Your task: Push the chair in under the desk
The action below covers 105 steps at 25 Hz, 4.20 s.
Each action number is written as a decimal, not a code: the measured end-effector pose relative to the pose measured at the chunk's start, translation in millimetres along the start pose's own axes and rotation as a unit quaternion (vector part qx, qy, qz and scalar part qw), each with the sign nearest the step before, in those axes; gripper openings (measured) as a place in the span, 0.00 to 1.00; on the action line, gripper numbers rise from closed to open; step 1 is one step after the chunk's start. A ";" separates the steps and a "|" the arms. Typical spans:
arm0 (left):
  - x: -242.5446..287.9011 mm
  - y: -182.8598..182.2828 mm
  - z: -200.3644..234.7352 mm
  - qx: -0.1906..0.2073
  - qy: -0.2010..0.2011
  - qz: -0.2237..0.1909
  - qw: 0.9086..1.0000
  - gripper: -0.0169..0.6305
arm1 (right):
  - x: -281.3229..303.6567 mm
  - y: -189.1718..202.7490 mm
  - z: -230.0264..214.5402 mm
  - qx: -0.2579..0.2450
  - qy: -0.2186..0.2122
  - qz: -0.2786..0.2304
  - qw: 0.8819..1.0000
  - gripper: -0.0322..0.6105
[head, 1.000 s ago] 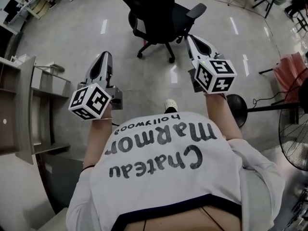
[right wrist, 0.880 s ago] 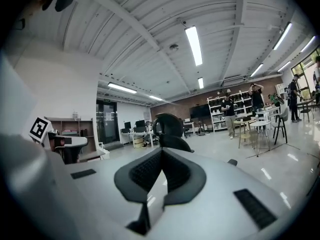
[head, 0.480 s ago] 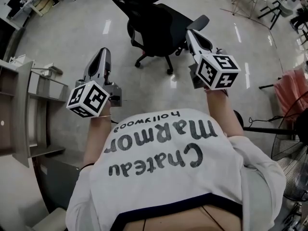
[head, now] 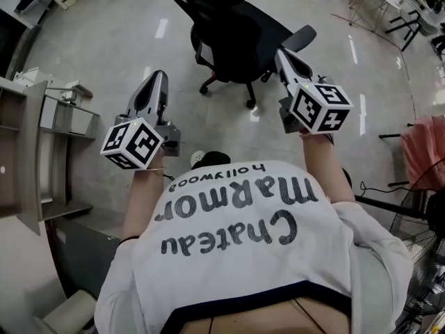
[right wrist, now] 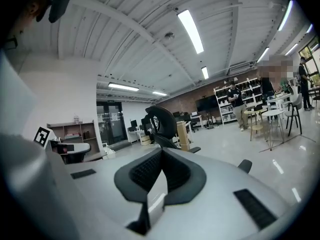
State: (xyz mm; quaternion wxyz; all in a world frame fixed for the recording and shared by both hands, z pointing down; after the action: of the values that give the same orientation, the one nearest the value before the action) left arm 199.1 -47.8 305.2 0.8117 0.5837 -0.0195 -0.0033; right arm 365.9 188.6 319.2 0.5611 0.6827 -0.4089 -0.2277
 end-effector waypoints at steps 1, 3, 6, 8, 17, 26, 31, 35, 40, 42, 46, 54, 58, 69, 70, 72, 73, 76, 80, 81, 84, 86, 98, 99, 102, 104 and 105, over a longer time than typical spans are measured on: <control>2.6 -0.9 5.5 0.000 -0.002 0.001 1.000 0.05 | 5.5 -0.5 -0.4 0.006 0.000 0.001 1.000 0.07; 10.2 -3.5 18.4 -0.005 -0.003 0.004 1.000 0.05 | 17.8 -2.4 0.2 0.014 0.001 0.002 1.000 0.07; 30.0 -7.6 40.2 -0.017 0.007 0.008 1.000 0.05 | 35.7 -6.9 -0.2 0.020 0.016 0.003 1.000 0.07; 44.9 -12.7 56.6 -0.027 0.015 0.011 0.999 0.05 | 48.2 -10.0 0.8 0.024 0.028 0.004 0.999 0.07; 125.9 -68.2 136.2 -0.026 0.053 0.001 0.998 0.05 | 129.0 -48.5 11.2 0.016 0.053 -0.022 0.998 0.07; 200.0 -86.6 188.0 -0.025 0.102 0.026 0.994 0.05 | 167.6 -59.1 6.5 -0.036 0.096 0.002 0.995 0.12; 231.9 -95.3 201.2 -0.015 0.132 0.036 0.990 0.05 | 179.6 -45.3 11.2 -0.074 0.099 0.063 0.990 0.52; 251.4 -98.7 207.6 -0.011 0.152 0.040 0.988 0.05 | 199.2 -25.6 12.0 -0.114 0.109 0.142 0.977 0.63; 270.4 -91.2 218.1 0.002 0.172 0.055 0.984 0.06 | 209.6 -12.6 1.0 -0.165 0.127 0.228 0.951 0.62; 278.5 -88.2 220.9 0.015 0.183 0.068 0.981 0.06 | 207.9 -11.2 0.1 -0.151 0.118 0.237 0.952 0.61; 304.0 -92.6 227.0 0.039 0.228 0.100 0.968 0.38 | 207.2 -10.1 -1.4 -0.139 0.109 0.250 0.952 0.59; 367.4 -96.4 219.9 0.494 0.331 0.189 0.782 0.48 | 210.3 -11.4 -2.5 -0.133 0.099 0.257 0.952 0.59; 381.3 -72.2 211.4 0.587 0.366 0.255 0.676 0.50 | 210.2 -10.6 -1.7 -0.132 0.095 0.258 0.952 0.59; 389.8 -49.0 170.7 0.689 0.299 0.268 0.603 0.44 | 182.8 -23.9 -23.2 -0.152 0.076 0.236 0.957 0.58; 385.2 -46.7 173.3 0.687 0.292 0.271 0.607 0.44 | 183.1 -20.9 -22.2 -0.155 0.071 0.237 0.956 0.58; 373.7 -40.5 177.5 0.679 0.280 0.274 0.621 0.44 | 182.8 -14.0 -22.2 -0.162 0.057 0.243 0.955 0.57; 368.2 -37.5 177.4 0.674 0.274 0.274 0.629 0.44 | 181.4 -11.4 -23.8 -0.165 0.050 0.246 0.954 0.57; 354.5 -29.9 170.5 0.665 0.257 0.278 0.644 0.44 | 172.6 -7.3 -31.7 -0.177 0.032 0.256 0.950 0.56; 337.4 -27.2 164.4 0.656 0.227 0.320 0.644 0.44 | 164.6 -6.2 -38.9 -0.216 0.020 0.262 0.940 0.53; 332.3 -26.9 162.6 0.654 0.216 0.330 0.646 0.44 | 162.5 -6.1 -39.7 -0.224 0.014 0.264 0.938 0.53; 314.5 -24.7 156.1 0.646 0.185 0.344 0.655 0.44 | 154.8 -5.9 -42.2 -0.241 -0.010 0.267 0.933 0.52; 300.0 -22.8 152.4 0.639 0.167 0.350 0.665 0.44 | 149.6 -4.9 -43.4 -0.260 -0.024 0.268 0.927 0.52; 173.3 -13.2 117.2 0.584 0.080 0.335 0.735 0.44 | 109.3 2.6 -29.8 -0.395 -0.069 0.256 0.880 0.51; 152.4 -12.8 119.3 0.577 0.071 0.331 0.743 0.44 | 105.2 6.7 -18.2 -0.400 -0.082 0.254 0.877 0.51; 89.9 -10.3 129.2 0.563 0.037 0.333 0.756 0.45 | 93.7 21.5 23.3 -0.414 -0.120 0.254 0.866 0.50; 71.7 -9.2 129.1 0.560 0.023 0.342 0.755 0.44 | 90.0 25.8 33.8 -0.420 -0.135 0.249 0.862 0.50; 68.1 -8.7 127.4 0.558 0.020 0.346 0.754 0.44 | 89.4 26.0 34.0 -0.422 -0.142 0.247 0.860 0.50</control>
State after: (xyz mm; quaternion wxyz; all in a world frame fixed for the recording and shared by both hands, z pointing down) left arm 262.8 -173.3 339.3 0.2883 0.8862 -0.2019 0.3013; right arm 382.1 95.1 348.1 0.7693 0.2170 -0.5041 -0.3269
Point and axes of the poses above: the fingertips, and each gripper's own axes: x forward along the fingers, z to its left, y out of its underside, the point moved 3 cm from there along -x, backward along the fingers, and after that the axes turned 2 degrees about x, right-handed, at the moved point
